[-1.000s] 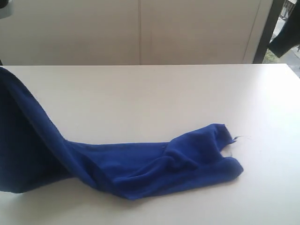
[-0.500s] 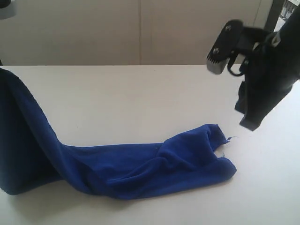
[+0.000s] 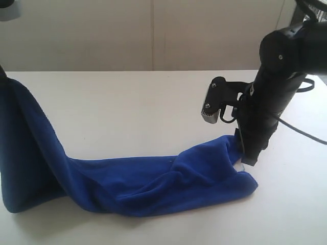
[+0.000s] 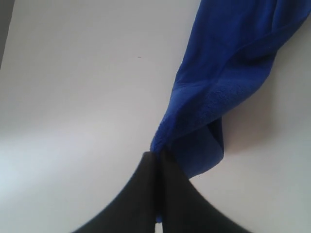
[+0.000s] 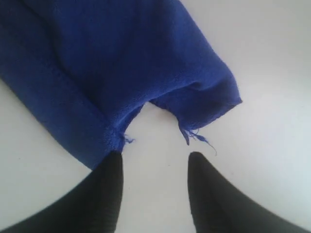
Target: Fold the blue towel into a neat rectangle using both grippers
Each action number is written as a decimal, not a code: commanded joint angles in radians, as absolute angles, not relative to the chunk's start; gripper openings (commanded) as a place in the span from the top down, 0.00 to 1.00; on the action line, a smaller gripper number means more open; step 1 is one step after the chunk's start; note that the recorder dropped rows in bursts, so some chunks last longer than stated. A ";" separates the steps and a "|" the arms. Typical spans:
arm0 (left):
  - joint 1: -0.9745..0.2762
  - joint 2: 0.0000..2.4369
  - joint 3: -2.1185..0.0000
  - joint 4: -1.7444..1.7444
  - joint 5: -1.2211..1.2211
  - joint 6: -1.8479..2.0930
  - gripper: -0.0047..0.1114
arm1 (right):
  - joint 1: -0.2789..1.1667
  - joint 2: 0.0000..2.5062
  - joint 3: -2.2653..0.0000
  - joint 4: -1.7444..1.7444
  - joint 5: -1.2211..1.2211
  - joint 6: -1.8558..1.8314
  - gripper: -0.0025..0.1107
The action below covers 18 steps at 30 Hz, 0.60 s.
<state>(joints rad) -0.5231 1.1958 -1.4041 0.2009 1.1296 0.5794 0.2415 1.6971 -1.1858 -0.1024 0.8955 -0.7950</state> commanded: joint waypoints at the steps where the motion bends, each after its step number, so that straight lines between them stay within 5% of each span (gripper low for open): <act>1: -0.522 1.188 -1.409 0.185 1.170 0.581 0.96 | 0.238 1.752 -1.183 -0.111 0.891 -0.807 0.61; 18: -0.522 1.188 -1.409 0.185 1.170 0.581 0.96 | 0.238 1.857 -1.183 -0.079 0.918 -0.807 0.66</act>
<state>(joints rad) -0.5231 1.1958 -1.4041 0.1992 1.1296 0.5807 0.2415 1.8498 -1.1858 -0.0950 0.9065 -0.7950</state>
